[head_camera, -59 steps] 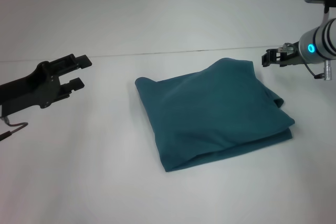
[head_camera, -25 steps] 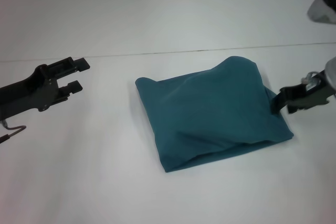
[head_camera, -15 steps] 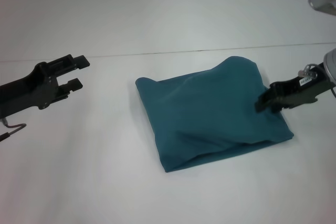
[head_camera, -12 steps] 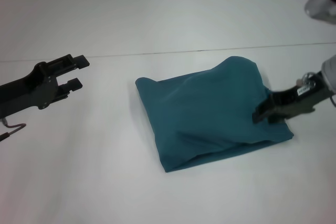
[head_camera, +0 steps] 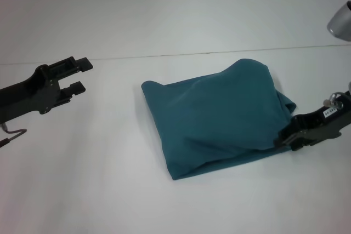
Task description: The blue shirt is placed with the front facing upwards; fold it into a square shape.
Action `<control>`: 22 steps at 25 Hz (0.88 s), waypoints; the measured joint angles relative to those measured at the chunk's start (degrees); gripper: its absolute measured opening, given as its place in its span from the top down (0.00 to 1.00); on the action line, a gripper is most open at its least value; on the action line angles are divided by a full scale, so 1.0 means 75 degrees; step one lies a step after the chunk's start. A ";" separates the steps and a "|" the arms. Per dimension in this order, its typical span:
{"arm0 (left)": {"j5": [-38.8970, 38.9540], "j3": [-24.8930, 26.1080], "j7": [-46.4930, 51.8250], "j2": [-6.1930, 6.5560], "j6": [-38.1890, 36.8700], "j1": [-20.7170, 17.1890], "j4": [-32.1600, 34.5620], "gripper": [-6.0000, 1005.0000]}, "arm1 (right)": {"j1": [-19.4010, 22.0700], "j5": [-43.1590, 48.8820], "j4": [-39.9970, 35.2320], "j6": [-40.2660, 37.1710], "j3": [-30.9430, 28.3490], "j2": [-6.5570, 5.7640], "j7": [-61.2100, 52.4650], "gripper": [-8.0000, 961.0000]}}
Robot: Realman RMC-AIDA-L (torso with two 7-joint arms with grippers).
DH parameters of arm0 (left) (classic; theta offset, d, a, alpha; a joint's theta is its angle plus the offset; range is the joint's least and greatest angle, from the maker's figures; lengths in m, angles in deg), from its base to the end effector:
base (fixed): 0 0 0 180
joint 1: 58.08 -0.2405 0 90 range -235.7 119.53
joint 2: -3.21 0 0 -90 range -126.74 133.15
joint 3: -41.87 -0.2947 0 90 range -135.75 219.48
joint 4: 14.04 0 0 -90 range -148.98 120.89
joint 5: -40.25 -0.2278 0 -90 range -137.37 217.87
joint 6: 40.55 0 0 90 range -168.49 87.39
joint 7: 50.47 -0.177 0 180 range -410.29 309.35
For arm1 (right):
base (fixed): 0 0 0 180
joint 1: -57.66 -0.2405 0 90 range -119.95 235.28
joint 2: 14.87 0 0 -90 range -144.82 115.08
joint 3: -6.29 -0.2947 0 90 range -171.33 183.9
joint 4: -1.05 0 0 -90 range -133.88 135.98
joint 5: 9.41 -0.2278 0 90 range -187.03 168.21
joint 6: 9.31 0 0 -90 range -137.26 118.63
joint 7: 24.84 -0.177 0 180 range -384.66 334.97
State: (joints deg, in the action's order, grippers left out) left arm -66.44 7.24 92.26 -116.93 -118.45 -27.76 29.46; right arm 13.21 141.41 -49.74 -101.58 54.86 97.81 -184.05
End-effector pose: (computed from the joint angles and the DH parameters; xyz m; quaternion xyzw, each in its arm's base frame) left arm -0.2895 0.4236 0.0015 -0.6407 -0.6539 -0.3895 0.1017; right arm 0.2819 0.4336 0.0121 -0.7534 0.6357 -0.0725 0.1517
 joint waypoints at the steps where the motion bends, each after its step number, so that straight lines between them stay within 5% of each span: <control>1: 0.0000 0.0000 0.0000 -0.0001 0.0010 0.0000 0.0000 0.25 | 0.0015 0.0092 0.0009 0.0131 0.0017 0.0014 0.0001 0.54; 14: 0.0000 0.0000 0.0000 -0.0001 0.0031 -0.0056 0.0000 0.25 | 0.0009 0.1191 0.0585 0.1971 0.0036 0.0111 -0.0215 0.54; 22: 0.0062 -0.0003 0.0000 0.0023 -0.0008 -0.0069 0.0000 0.25 | 0.0040 0.0578 -0.0170 0.1377 -0.0048 0.0035 -0.0211 0.53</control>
State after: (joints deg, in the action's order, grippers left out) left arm -65.98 7.22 92.26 -116.76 -118.51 -28.28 29.46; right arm 13.51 145.75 -51.01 -91.25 54.50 98.07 -185.63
